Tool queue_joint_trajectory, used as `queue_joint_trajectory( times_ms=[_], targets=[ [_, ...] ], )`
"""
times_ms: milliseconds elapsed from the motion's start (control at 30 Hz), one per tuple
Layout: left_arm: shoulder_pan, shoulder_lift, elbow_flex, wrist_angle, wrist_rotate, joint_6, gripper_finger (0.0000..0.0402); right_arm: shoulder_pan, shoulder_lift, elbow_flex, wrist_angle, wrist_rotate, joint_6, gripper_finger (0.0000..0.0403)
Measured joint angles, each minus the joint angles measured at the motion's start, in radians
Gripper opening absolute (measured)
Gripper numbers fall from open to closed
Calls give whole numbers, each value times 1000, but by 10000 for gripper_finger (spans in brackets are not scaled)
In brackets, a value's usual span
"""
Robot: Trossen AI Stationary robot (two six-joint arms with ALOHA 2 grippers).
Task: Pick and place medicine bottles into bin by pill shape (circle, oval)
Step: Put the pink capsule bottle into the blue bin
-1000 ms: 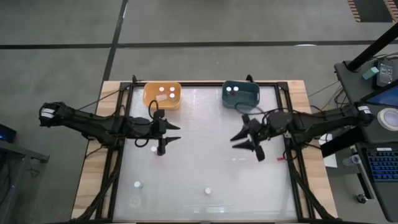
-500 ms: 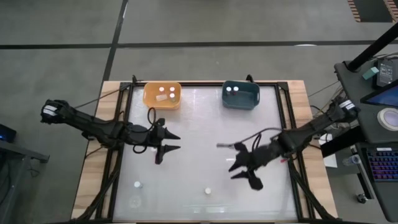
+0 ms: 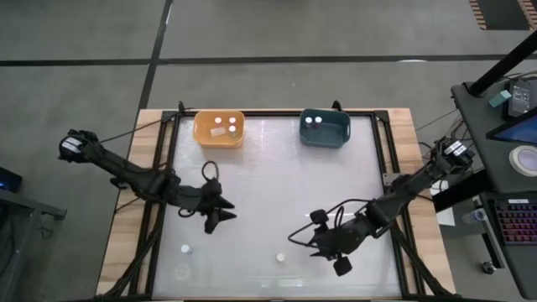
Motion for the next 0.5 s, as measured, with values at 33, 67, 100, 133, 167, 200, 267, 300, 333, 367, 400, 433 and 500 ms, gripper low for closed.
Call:
queue_joint_trajectory(
  times_ms=[33, 67, 100, 133, 167, 200, 267, 300, 333, 367, 400, 433, 500],
  targets=[
    [0, -1, 14, -97, 2, -53, 166, -5, 3, 0, 11, 8, -18, 128],
    [0, -2, 27, -188, 4, -100, 166, -8, 5, 0, 23, 14, -33, 128],
    [1, -2, 41, -277, 5, -140, 166, -12, 6, 0, 30, 14, -45, 128],
    [1, -2, 56, -360, 5, -172, 166, -12, 6, 0, 31, 15, -53, 128],
    [1, -2, 70, -428, 5, -199, 166, -17, 6, 0, 32, 15, -62, 128],
    [1, -2, 84, -492, 5, -219, 166, -21, 6, 0, 35, 15, -66, 128],
    [1, -2, 93, -598, 4, -229, 166, -24, 3, -1, 39, 15, -71, 128],
    [1, -2, 93, -634, 0, -230, 166, -24, 3, -1, 41, 15, -74, 128],
    [1, -1, 90, -655, -8, -242, 166, -26, 3, -1, 48, 15, -77, 128],
    [2, -1, 87, -666, -18, -256, 166, -26, 3, -1, 55, 15, -83, 128],
    [3, 2, 83, -676, -35, -276, 166, -26, 2, -1, 56, 15, -85, 128],
    [3, 7, 78, -679, -50, -300, 166, -26, 1, -1, 54, 15, -86, 128],
    [3, 21, 70, -677, -62, -337, 166, -28, 1, -1, 54, 14, -86, 128]
  ],
)
